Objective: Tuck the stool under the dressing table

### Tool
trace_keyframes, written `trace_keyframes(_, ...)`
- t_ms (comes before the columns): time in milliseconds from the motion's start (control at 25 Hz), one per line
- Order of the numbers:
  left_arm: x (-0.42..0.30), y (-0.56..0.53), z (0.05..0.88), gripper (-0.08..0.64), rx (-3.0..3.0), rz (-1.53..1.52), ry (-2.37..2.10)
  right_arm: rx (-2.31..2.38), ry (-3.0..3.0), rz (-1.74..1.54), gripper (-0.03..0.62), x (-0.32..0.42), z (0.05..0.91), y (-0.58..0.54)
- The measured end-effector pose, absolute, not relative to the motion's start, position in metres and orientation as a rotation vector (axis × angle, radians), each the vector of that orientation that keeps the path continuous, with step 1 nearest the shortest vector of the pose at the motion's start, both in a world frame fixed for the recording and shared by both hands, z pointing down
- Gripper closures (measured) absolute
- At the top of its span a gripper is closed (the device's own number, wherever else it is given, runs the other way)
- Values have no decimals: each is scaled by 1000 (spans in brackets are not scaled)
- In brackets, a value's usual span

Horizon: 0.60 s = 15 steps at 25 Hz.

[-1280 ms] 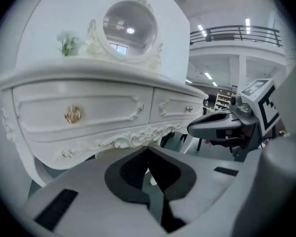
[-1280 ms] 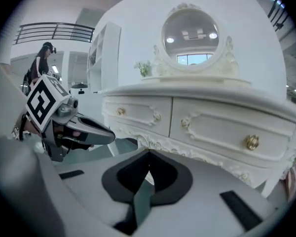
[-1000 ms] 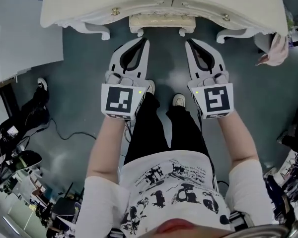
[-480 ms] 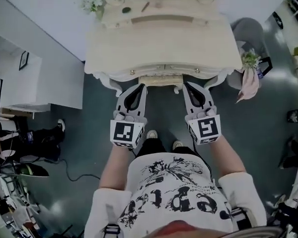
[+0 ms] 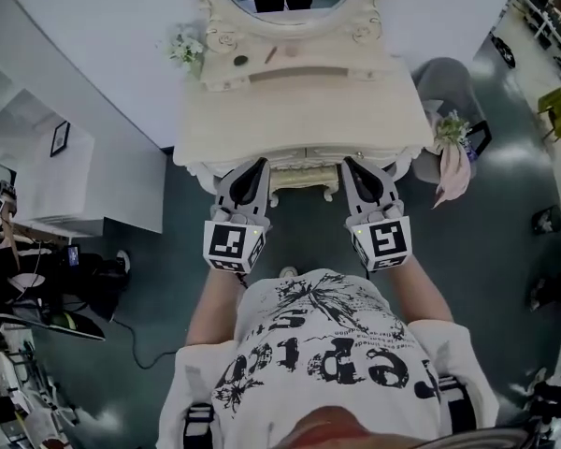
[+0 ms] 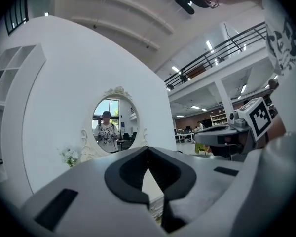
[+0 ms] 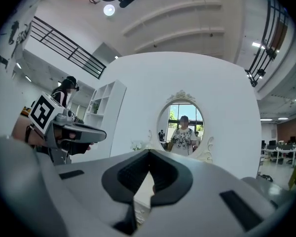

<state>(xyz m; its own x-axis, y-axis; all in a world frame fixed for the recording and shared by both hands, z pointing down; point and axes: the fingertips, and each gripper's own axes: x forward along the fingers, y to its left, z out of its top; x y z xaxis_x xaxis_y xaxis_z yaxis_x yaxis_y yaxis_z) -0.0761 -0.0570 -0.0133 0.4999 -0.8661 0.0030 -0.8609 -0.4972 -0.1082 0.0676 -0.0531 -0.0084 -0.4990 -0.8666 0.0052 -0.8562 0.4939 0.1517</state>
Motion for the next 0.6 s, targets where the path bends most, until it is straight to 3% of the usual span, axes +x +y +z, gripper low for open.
trace_keyframes(600,-81,-65,-20,540,-2693,-83,1527,1546,-2642,-53,575,60,-1,-71)
